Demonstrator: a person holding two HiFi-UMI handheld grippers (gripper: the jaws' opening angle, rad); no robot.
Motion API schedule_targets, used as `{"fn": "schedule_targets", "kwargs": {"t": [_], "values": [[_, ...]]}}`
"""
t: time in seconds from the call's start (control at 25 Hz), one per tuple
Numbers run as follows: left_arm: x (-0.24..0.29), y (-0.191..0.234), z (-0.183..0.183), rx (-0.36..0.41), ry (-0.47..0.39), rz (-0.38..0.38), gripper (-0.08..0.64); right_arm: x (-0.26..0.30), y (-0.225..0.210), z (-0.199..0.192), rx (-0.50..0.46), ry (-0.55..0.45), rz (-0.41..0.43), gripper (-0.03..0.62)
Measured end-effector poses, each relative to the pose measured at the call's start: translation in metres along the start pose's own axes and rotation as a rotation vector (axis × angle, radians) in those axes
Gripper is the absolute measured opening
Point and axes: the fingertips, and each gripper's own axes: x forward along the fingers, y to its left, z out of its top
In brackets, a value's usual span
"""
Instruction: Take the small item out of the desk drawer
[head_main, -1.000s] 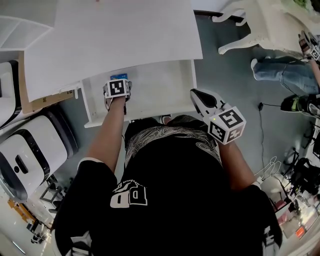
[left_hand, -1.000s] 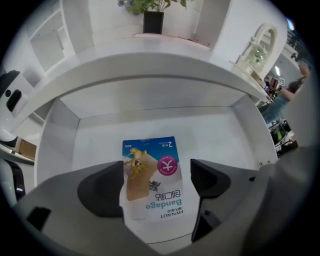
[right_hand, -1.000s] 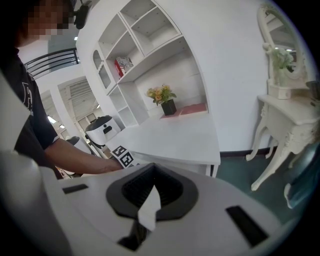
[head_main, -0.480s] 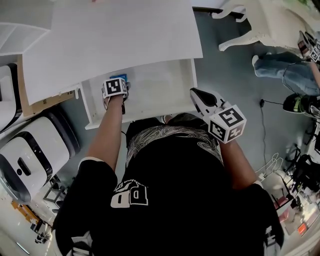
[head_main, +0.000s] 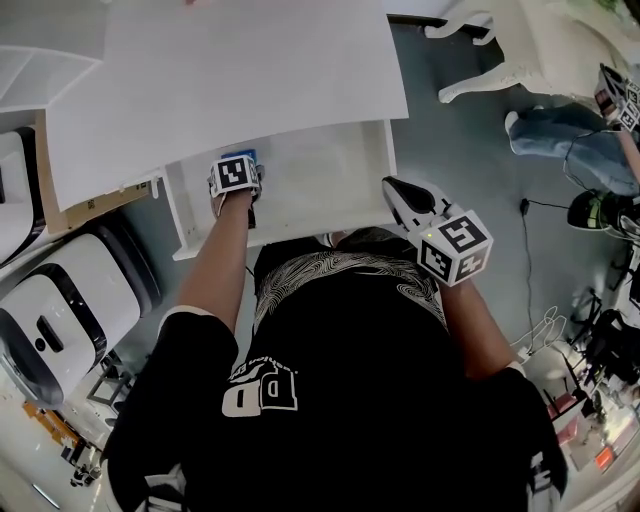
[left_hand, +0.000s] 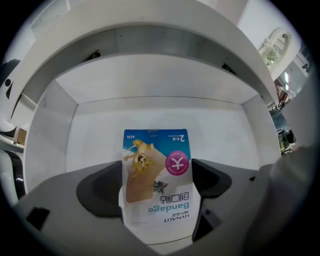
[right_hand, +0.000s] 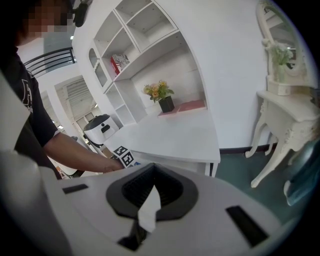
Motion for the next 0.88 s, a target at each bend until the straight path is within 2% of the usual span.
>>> {"fn": "schedule_targets", "kwargs": {"t": [0.28,0.6,0.76,0.88], "values": [[0.000,0.000,0.000,-0.001,-0.016,0.014,0.419,0.001,0.002,0.002,0.004,-0.006,-0.004,0.009],[-0.001,-0.001,-0.004,0.044,0.022,-0.013,0.418,-0.003,0.015,0.005,-0.003,-0.022,-0.018,0.009],[-0.013,-0.004,-0.003,0.034,0.005,-0.050,0.418,-0.002,0.026,0.006,-0.008,-0.036,-0.022,0.009],[-0.027,-0.006,-0.001,0.086,-0.017,-0.067,0.418,-0.001,0.036,0.006,-0.009,-0.048,-0.022,0.009]]}}
